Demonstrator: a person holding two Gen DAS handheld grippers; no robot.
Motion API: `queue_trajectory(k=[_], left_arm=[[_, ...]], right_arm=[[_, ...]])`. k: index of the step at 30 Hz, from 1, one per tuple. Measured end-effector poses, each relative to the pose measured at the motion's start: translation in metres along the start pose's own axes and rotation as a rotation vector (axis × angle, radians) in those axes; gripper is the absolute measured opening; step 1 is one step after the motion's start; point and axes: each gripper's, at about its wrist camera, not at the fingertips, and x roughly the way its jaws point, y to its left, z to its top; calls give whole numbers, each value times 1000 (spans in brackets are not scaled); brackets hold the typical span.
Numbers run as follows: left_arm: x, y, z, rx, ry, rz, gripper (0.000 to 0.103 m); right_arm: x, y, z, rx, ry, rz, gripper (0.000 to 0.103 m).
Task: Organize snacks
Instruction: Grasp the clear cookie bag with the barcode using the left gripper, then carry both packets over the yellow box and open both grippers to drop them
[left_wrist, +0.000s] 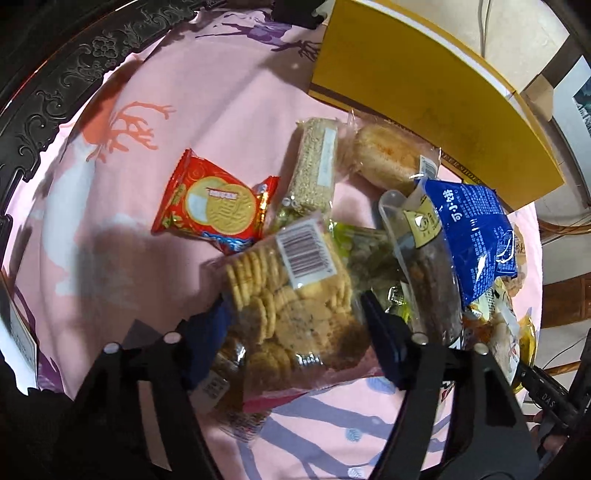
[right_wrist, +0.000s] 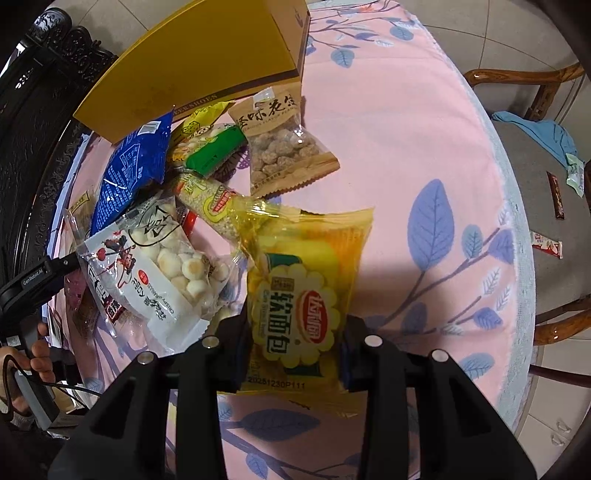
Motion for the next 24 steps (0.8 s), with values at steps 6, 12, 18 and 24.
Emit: queue_trajectory(k=[6, 12, 18, 24], left_arm=[[-19, 7, -7, 17, -29, -54, 58], [-46, 4, -14, 75, -86, -77, 58], [-92, -7, -1, 127, -198, -111, 58], [-139, -43, 50, 173, -356, -216, 58]], right_arm=[[-14, -11, -4, 55, -3, 4, 37], [-32, -13, -7, 65, -32, -9, 37], [-72, 3, 9, 22, -146, 2, 37], [-119, 34, 56, -62, -346, 30, 37]])
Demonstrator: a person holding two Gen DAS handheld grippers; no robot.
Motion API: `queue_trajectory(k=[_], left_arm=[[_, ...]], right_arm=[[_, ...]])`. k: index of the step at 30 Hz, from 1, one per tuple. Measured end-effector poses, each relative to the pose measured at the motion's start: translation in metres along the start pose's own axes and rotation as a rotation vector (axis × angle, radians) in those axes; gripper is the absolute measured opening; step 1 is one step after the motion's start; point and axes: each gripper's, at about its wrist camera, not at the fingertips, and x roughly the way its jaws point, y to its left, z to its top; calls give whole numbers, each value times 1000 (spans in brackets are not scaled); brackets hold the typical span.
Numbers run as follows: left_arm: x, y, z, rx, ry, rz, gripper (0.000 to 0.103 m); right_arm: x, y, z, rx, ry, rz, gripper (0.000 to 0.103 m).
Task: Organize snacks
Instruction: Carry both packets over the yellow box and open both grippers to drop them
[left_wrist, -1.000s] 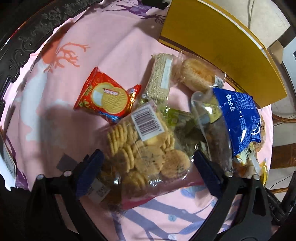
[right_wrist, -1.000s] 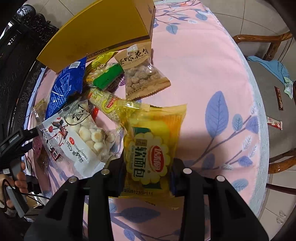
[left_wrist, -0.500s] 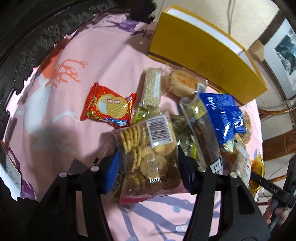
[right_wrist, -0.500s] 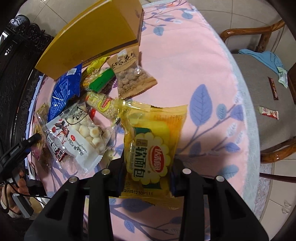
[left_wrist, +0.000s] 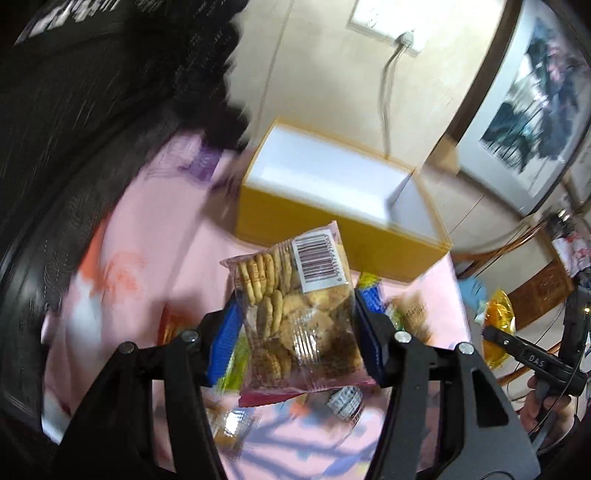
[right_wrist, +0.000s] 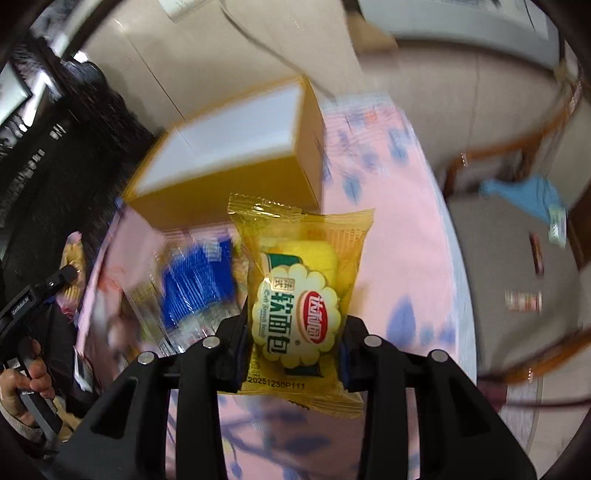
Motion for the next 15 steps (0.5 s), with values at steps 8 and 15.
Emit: queue_trajectory(k=[8, 15], left_arm=[[25, -42, 88, 65, -134, -66, 58], [63, -50, 124, 89, -157, -41, 58]], right_arm=[[8, 41, 82, -104, -185, 47, 37], [39, 63, 109, -191, -248, 81, 37]])
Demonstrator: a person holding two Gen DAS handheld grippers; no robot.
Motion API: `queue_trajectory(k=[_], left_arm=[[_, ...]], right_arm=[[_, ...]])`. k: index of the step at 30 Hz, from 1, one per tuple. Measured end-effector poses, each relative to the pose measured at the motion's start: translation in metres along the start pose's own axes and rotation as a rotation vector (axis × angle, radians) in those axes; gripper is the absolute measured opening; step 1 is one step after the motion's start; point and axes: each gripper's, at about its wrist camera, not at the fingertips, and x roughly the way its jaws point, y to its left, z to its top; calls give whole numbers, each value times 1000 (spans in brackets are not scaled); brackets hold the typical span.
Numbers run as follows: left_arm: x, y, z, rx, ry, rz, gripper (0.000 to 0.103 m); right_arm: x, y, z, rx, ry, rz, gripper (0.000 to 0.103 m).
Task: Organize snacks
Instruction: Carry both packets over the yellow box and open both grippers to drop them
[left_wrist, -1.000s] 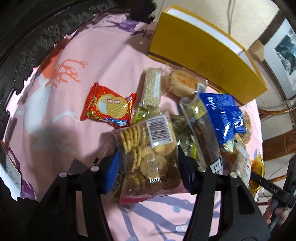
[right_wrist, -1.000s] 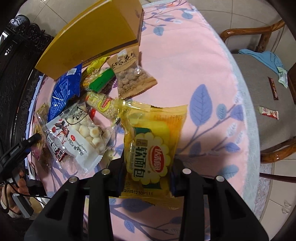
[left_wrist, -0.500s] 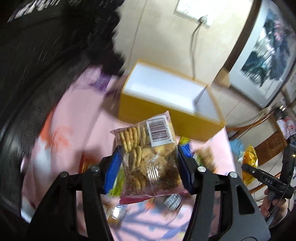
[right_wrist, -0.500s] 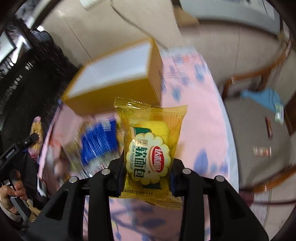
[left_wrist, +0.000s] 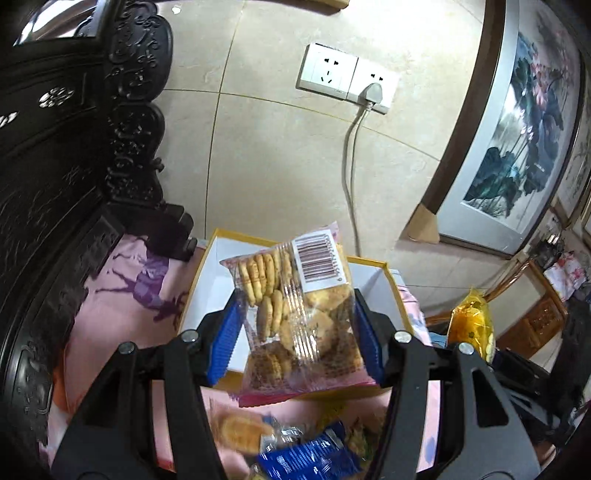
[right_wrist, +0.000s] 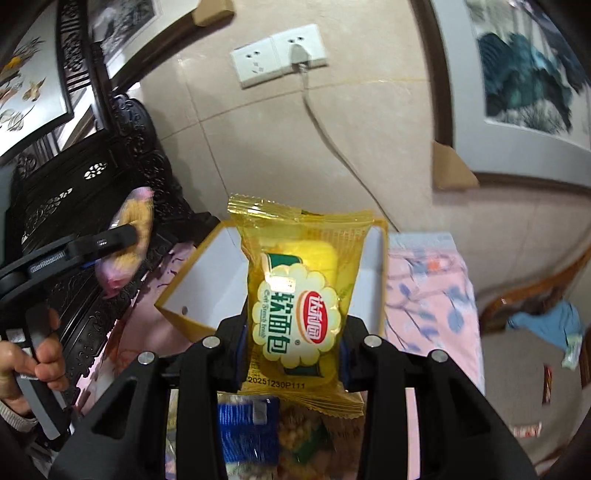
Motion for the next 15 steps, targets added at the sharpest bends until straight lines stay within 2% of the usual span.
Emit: queue_trajectory(k=[7, 8, 9, 10, 11, 13, 15], left_arm=[[59, 4, -5, 33, 56, 45, 58], [65, 4, -6, 37, 64, 56, 62], [72, 5, -8, 36, 71, 76, 76], [74, 6, -9, 29, 77, 88, 82], [71, 8, -10, 20, 71, 97, 84], [54, 9, -10, 8, 31, 82, 90], [38, 10, -11, 5, 1, 90, 95]], right_arm=[[49, 4, 3, -11, 8, 14, 37], [58, 3, 3, -10, 7, 9, 37], [64, 3, 2, -16, 6, -2, 39], [73, 4, 2, -33, 21, -30, 43], [76, 5, 2, -38, 39, -46, 47], [71, 5, 1, -30, 25, -47, 61], [62, 7, 1, -27, 15, -40, 63]])
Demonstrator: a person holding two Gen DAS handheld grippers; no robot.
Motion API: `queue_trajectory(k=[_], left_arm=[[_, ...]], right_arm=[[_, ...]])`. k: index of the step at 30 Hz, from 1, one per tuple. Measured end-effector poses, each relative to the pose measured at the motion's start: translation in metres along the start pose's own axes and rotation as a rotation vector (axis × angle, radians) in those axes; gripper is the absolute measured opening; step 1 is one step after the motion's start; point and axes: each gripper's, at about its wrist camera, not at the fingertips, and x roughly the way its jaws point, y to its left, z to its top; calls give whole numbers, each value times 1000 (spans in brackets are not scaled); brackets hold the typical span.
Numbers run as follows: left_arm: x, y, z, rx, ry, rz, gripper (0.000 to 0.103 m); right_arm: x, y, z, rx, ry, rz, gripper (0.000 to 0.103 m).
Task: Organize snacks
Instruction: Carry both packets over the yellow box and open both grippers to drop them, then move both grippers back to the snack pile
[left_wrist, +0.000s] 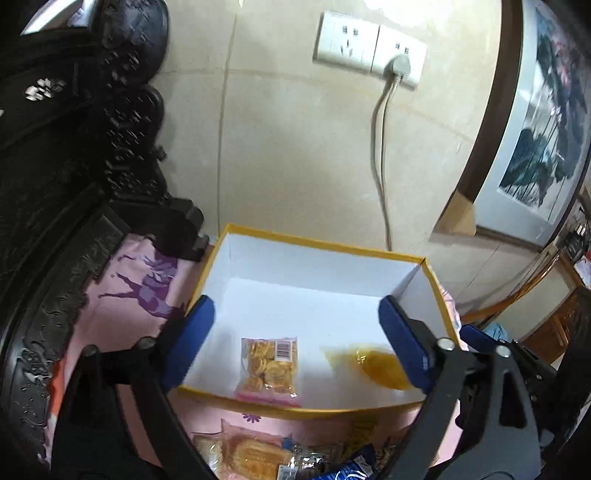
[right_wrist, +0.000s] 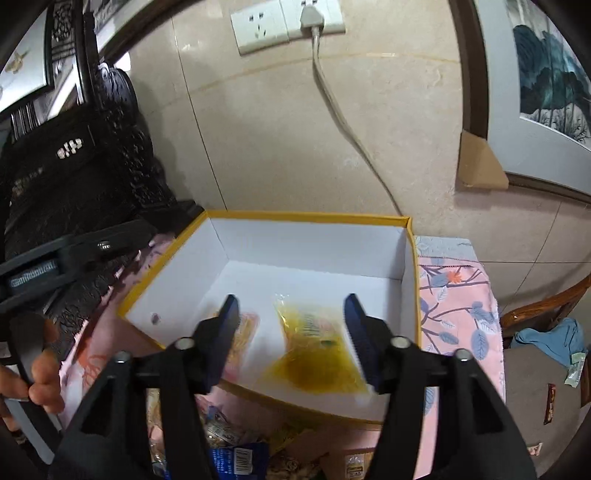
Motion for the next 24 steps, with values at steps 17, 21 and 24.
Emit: queue_trajectory(k=[17, 21, 24], left_arm=[[-118, 76, -103, -215, 130, 135, 99], [-143, 83, -134, -234, 166, 177, 99], [-159, 85, -152, -240, 185, 195, 99]], right_arm=[[-94, 7, -140, -48, 237, 114, 64], [-97, 30, -176, -195, 294, 189, 64], [-89, 46, -195, -305, 332, 230, 64]])
